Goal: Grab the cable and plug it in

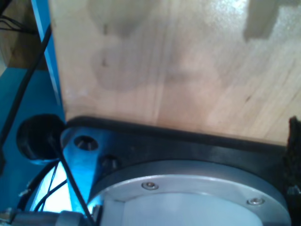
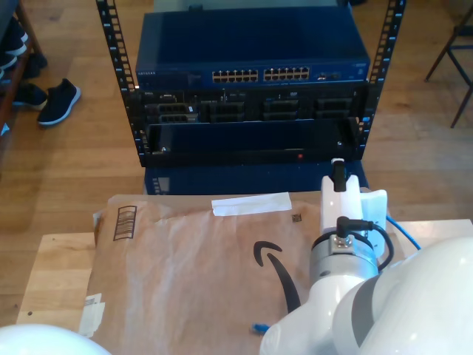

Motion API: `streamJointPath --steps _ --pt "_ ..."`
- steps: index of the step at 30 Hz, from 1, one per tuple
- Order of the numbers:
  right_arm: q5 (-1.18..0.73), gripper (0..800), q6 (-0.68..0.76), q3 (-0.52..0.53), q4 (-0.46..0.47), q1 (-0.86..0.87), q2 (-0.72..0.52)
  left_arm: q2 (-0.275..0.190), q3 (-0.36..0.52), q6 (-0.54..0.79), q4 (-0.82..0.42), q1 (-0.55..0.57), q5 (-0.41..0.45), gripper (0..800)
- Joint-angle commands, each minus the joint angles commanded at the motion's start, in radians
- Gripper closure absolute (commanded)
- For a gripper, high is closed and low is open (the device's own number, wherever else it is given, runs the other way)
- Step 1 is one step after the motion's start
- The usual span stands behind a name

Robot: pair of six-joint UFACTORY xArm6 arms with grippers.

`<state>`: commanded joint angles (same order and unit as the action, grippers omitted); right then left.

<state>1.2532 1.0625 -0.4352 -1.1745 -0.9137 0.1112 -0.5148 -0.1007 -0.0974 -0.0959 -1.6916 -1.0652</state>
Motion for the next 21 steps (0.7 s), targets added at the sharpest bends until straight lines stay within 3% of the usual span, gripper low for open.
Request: streamJointPath --steps 12,21 --pt "0.143 793 0.031 -0.068 -0.012 -0.097 0.095 0.0 0.0 0.0 0.0 0.0 0.002 0" --pt "0.153 773 0.008 -0.181 0.038 -0.086 0.149 0.0 0.0 0.0 0.0 0.0 0.0 0"
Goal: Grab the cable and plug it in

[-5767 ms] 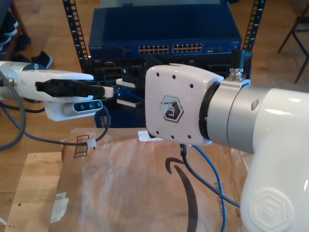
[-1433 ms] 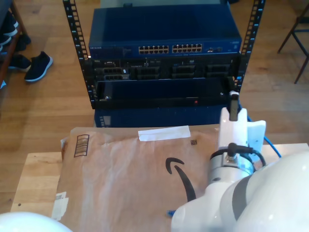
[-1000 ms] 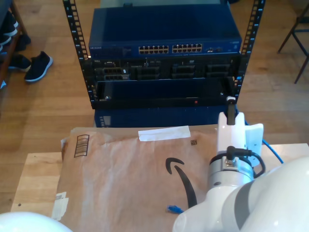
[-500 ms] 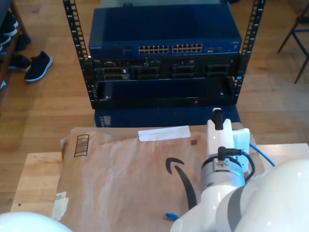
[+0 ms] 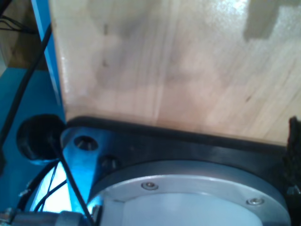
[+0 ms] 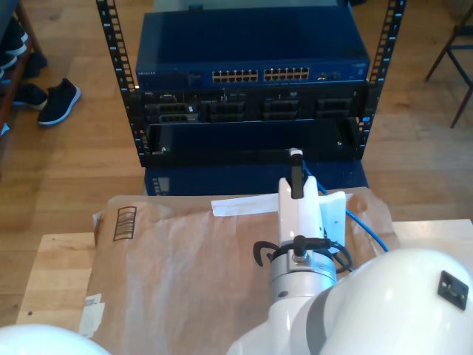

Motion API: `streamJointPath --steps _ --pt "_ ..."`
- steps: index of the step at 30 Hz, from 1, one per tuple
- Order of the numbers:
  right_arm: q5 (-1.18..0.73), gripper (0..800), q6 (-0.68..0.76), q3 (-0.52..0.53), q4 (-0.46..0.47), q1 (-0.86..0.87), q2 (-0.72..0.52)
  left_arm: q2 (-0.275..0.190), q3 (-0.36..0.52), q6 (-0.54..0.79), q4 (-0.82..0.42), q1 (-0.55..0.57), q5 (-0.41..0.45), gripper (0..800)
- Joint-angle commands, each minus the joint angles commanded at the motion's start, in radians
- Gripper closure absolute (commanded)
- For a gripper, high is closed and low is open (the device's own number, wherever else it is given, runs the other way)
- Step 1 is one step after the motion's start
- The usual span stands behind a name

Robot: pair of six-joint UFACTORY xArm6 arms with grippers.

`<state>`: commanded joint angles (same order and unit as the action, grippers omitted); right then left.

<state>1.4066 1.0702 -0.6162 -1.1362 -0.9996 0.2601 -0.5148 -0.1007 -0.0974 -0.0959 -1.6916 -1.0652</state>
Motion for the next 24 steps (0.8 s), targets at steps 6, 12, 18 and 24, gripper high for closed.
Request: streamJointPath --steps 6,12,18,24 --pt "0.06 800 0.011 -0.115 0.002 0.04 0.074 0.0 0.0 0.0 0.0 0.0 0.0 0" --pt "0.049 800 0.015 -0.112 0.002 0.103 0.072 0.0 0.0 0.0 0.0 0.0 0.0 0" --pt "0.048 800 0.152 -0.081 0.15 0.187 0.074 0.0 0.0 0.0 0.0 0.0 0.0 0" --pt "0.048 800 0.18 -0.087 0.167 0.249 0.068 0.0 0.0 0.0 0.0 0.0 0.0 0"
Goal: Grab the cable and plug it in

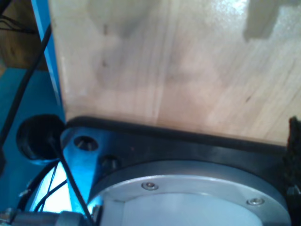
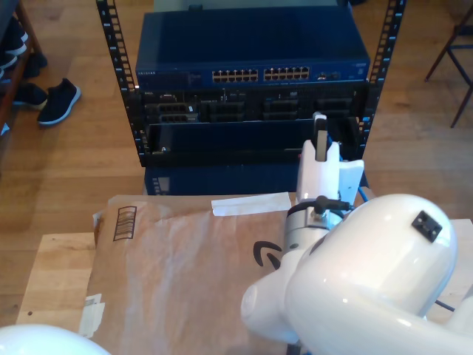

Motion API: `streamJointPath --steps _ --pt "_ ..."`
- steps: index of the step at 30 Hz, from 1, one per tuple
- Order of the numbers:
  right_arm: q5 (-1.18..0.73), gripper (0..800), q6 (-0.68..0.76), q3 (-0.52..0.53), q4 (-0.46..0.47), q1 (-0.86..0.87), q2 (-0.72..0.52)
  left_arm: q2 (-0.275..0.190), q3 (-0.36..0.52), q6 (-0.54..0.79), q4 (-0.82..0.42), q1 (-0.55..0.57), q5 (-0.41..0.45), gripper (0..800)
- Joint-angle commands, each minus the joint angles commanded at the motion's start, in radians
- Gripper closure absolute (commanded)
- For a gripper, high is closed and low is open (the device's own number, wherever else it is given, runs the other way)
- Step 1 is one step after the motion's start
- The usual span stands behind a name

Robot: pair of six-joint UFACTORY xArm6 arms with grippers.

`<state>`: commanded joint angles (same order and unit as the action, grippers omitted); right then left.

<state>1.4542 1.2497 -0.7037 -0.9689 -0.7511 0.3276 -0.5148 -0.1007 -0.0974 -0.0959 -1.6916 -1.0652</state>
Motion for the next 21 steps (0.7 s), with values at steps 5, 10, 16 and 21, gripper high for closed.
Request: streamJointPath --steps 5,10,16,21 --pt "-0.002 800 0.002 -0.084 0.0 0.0 0.038 0.0 0.0 0.0 0.0 0.0 0.0 0" --pt "-0.003 800 0.054 -0.127 0.031 0.021 0.1 0.0 0.0 0.0 0.0 0.0 0.0 0" --pt "0.0 800 0.141 -0.138 0.129 0.097 0.14 0.0 0.0 0.0 0.0 0.0 0.002 0" --pt "-0.002 800 0.149 -0.183 0.143 0.138 0.195 0.0 0.0 0.0 0.0 0.0 0.0 0"
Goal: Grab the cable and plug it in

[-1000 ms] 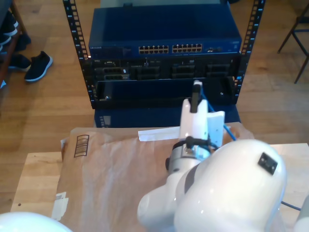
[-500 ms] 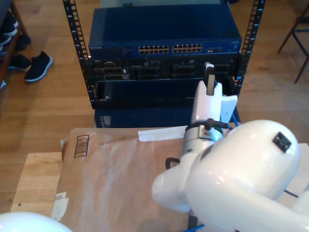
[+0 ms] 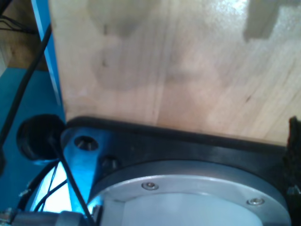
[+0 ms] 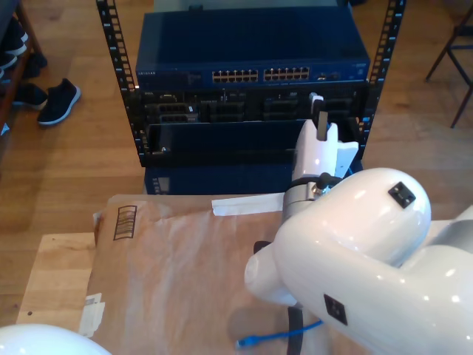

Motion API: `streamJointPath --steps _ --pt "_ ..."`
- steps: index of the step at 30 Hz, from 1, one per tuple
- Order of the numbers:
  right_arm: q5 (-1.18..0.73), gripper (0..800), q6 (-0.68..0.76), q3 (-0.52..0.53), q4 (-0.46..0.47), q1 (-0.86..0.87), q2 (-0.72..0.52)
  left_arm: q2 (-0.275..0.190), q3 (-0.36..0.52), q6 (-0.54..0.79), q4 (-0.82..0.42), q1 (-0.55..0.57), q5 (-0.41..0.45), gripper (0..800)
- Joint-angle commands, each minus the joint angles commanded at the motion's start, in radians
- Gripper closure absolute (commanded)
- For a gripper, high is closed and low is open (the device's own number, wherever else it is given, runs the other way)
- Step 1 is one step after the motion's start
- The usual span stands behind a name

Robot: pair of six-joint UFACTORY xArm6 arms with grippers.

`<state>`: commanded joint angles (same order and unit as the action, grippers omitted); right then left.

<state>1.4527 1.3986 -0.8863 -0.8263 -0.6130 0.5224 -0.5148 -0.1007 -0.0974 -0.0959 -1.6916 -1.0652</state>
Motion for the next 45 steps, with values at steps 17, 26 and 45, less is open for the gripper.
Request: streamJointPath --steps 17,26,45 --pt "-0.011 800 -0.003 -0.232 0.071 0.055 0.195 0.0 0.0 0.0 0.0 0.0 0.0 0" --pt "-0.031 800 -0.006 -0.292 0.081 0.077 0.235 0.0 0.0 0.0 0.0 0.0 0.0 0" --pt "-0.101 800 -0.009 -0.37 0.121 0.11 0.258 0.0 0.0 0.0 0.0 0.0 0.0 0"
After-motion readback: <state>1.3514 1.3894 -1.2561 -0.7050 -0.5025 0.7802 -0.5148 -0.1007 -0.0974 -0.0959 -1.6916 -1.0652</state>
